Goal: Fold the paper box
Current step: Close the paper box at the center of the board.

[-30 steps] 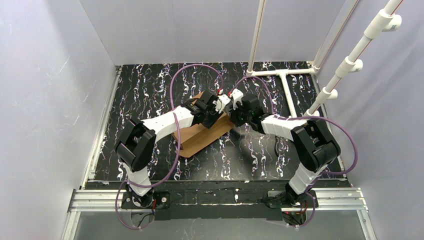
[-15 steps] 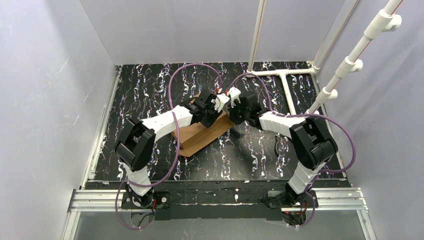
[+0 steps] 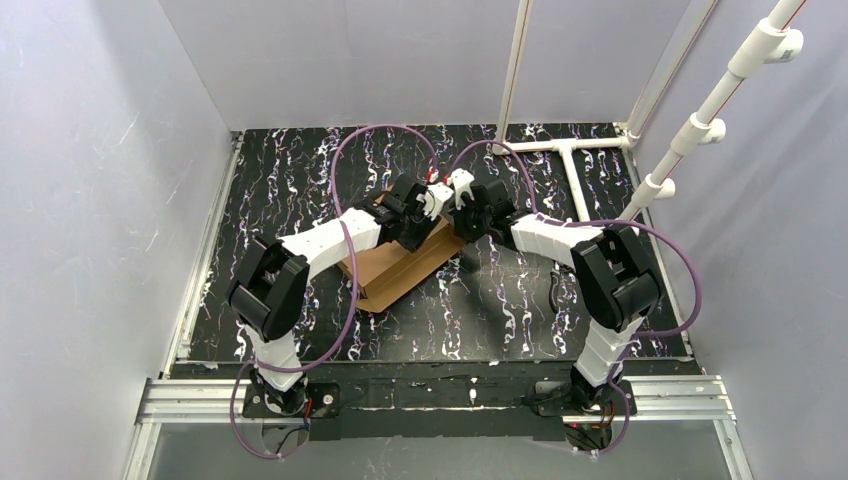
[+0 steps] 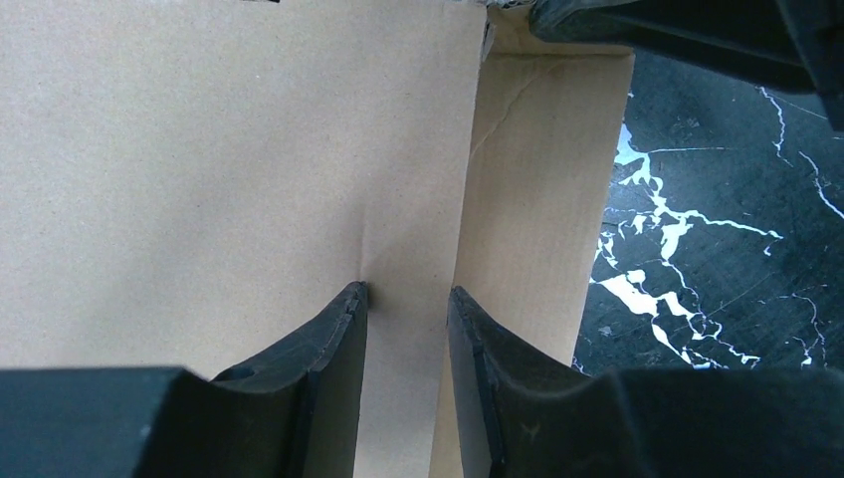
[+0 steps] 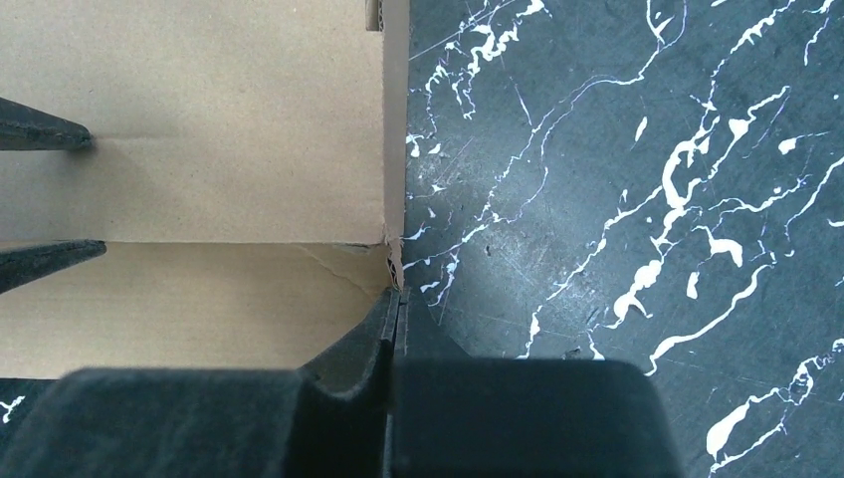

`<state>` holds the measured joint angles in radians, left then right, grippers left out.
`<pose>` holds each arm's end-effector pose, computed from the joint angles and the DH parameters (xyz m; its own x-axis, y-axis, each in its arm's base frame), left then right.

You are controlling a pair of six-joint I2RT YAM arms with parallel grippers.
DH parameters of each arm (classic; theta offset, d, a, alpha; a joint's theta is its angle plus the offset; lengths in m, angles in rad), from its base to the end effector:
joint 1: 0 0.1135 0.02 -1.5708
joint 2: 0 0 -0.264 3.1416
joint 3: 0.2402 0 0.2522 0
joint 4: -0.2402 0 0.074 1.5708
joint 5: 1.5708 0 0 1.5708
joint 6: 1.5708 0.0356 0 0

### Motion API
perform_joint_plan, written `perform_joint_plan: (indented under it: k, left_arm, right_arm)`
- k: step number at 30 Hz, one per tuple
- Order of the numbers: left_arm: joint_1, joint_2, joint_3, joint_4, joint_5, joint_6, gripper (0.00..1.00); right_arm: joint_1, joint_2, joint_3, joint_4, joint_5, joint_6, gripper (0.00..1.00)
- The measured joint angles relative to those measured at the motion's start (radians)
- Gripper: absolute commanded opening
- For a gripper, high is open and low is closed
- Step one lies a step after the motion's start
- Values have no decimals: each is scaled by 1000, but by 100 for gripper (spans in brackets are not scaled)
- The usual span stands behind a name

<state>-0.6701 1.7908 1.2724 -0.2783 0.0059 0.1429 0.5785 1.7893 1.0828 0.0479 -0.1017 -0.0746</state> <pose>0.3108 -0.2466 0.2235 -0.4658 0.5508 -0.6925 0.6977 0.7100 0.0954 0.3238 0.2157 0.1909 -0.4655 -0.3925 -0.7933 -0.6477 0.7619 0.0030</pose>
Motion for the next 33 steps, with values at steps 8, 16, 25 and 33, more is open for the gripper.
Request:
perform_joint_plan:
  k: [8,16,25,33]
  left_arm:
    - [23,-1,-4,13,50,-20,28]
    - [39,-1,-8,35,84,-48,27]
    - [55,-4,-16,57,130,-63,27]
    - [60,-4,-17,60,163,-65,26]
  right_arm:
    - [0,5,2,7,-10,15,1]
    - [-6,17,1,36,-32,9,1]
    - [-15,18,-8,61,-17,-14,1]
    - [-18,19,-10,74,-17,-34,1]
